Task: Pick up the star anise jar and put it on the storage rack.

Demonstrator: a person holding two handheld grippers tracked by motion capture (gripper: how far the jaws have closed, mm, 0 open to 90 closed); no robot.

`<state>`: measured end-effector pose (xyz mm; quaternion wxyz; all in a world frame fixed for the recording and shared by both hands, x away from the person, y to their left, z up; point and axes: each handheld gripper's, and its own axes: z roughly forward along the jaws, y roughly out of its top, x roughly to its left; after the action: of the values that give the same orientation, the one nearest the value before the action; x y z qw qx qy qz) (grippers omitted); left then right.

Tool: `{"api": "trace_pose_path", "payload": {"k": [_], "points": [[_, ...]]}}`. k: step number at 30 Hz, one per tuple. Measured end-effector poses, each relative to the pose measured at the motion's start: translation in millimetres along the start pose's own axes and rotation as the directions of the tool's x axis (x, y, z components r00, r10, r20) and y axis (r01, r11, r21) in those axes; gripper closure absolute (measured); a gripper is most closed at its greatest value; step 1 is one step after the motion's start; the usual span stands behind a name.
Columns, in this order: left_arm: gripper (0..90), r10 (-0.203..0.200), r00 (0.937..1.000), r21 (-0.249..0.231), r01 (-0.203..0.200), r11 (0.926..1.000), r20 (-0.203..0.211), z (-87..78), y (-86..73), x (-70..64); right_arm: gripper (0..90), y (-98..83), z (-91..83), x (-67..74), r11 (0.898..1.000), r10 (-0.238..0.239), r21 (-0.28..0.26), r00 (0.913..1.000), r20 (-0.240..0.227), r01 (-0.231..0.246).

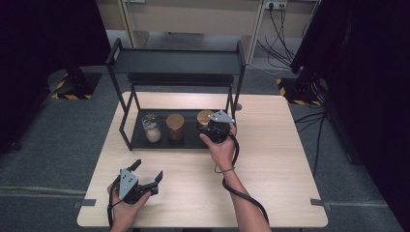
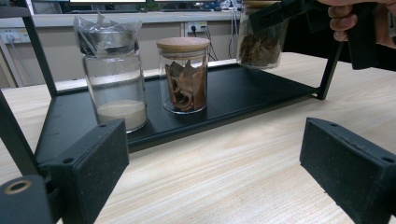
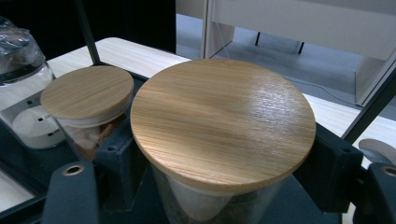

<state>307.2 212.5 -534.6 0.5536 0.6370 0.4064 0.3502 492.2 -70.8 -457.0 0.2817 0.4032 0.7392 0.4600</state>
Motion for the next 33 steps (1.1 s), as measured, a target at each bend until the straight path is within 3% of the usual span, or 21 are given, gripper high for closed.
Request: {"api": "trace_pose_path", "payload": {"k": [33], "points": [[7.5,0.001,1.0000,-0.002,-0.001,1.0000,0.002,-0.1,0.0,-0.4,25.7,3.7,17.2,-8.6,0.999,0.018,0.030,0.9994,0.029,-0.019]]}}
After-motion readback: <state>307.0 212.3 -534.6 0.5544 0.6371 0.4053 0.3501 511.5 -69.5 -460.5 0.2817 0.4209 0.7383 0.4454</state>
